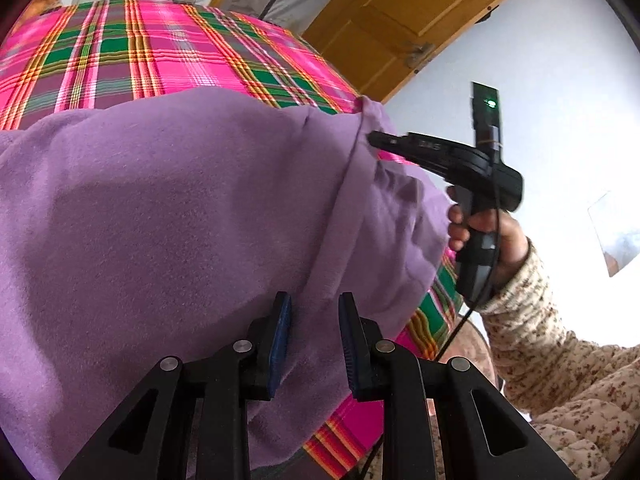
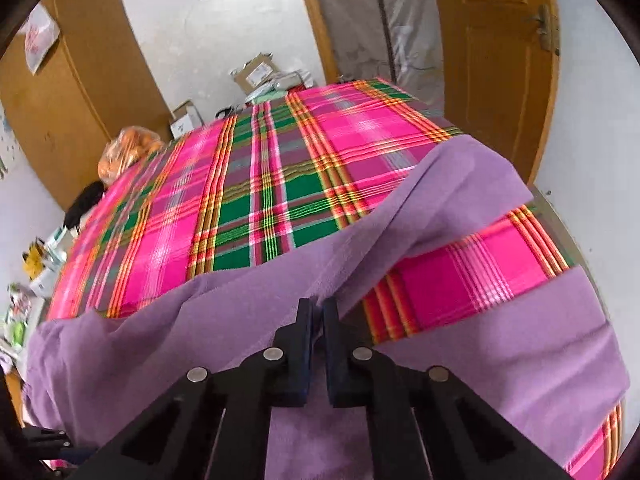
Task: Fold clothes
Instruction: 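Press the folded garment with the left gripper while the right gripper smooths its edge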
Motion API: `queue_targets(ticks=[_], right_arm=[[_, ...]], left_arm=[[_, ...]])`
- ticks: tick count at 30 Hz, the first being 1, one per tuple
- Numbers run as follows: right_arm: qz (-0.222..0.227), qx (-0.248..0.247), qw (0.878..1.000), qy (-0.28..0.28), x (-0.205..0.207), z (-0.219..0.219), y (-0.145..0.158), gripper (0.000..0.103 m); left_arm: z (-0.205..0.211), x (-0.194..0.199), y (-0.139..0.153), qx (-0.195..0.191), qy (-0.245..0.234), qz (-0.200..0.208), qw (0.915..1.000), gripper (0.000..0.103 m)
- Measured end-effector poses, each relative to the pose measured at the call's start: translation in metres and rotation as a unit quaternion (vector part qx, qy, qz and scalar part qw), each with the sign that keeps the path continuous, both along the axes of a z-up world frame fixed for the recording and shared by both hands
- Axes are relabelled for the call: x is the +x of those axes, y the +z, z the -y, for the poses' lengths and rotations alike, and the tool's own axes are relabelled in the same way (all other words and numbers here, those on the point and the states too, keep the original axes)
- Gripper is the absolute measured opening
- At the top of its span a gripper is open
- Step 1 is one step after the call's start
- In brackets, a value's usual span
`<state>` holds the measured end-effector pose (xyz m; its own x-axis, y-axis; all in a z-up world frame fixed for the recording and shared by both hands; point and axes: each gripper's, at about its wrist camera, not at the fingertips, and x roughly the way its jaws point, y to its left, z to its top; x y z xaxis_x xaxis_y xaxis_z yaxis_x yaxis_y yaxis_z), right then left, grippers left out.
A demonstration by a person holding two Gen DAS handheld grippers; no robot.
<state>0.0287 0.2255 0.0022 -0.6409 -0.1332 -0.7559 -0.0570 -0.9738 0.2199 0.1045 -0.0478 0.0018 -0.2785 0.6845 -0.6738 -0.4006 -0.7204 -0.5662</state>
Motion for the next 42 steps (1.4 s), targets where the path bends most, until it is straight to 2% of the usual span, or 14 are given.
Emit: queue_targets(ticks=[10, 13, 17, 20, 23, 24, 26, 29, 33, 38, 42], right_arm=[[-0.012, -0.040, 0.999, -0.017, 0.013, -0.013, 0.002, 0.004], [-0.016, -0.047, 0.999, -0.016, 0.013, -0.012, 0.002, 0.004], [-0.016, -0.054, 0.998, -0.015, 0.010, -0.013, 0.001, 0.004], [-0.023, -0.056, 0.998, -0.015, 0.015, -0.015, 0.003, 0.004], [-0.022, -0.061, 0.998, -0.018, 0.020, -0.021, 0.003, 0.004], [-0.022, -0.063, 0.998, -0.019, 0.022, -0.022, 0.003, 0.004], [-0.020, -0.068, 0.997, -0.023, 0.025, -0.025, 0.001, 0.004], [-0.015, -0.078, 0.997, -0.023, 0.025, -0.030, -0.002, 0.004], [-0.006, -0.093, 0.995, -0.024, 0.019, -0.032, -0.004, 0.007], [0.005, -0.053, 0.998, -0.035, 0.001, -0.030, -0.001, 0.020], [0.008, -0.033, 0.999, -0.036, -0.014, -0.029, 0.002, 0.026]], left_arm=[[-0.016, 0.000, 0.003, -0.058, -0.004, -0.028, 0.9979, 0.024], [-0.027, 0.001, 0.007, -0.077, -0.015, -0.043, 0.9960, 0.036], [-0.038, 0.004, 0.011, -0.085, -0.029, -0.052, 0.9946, 0.038], [-0.045, 0.002, 0.008, -0.110, -0.024, -0.054, 0.9922, 0.038], [-0.041, -0.001, 0.008, -0.107, -0.012, -0.051, 0.9929, 0.038], [-0.039, -0.002, 0.008, -0.106, -0.007, -0.050, 0.9931, 0.038], [-0.037, -0.005, 0.008, -0.104, 0.001, -0.048, 0.9934, 0.023], [-0.031, -0.009, 0.005, -0.094, 0.009, -0.039, 0.9948, 0.015], [-0.031, -0.008, 0.004, -0.090, 0.007, -0.037, 0.9953, 0.015], [-0.033, -0.008, 0.003, -0.083, 0.008, -0.032, 0.9960, 0.015], [-0.033, -0.007, 0.003, -0.081, 0.008, -0.030, 0.9962, 0.015]])
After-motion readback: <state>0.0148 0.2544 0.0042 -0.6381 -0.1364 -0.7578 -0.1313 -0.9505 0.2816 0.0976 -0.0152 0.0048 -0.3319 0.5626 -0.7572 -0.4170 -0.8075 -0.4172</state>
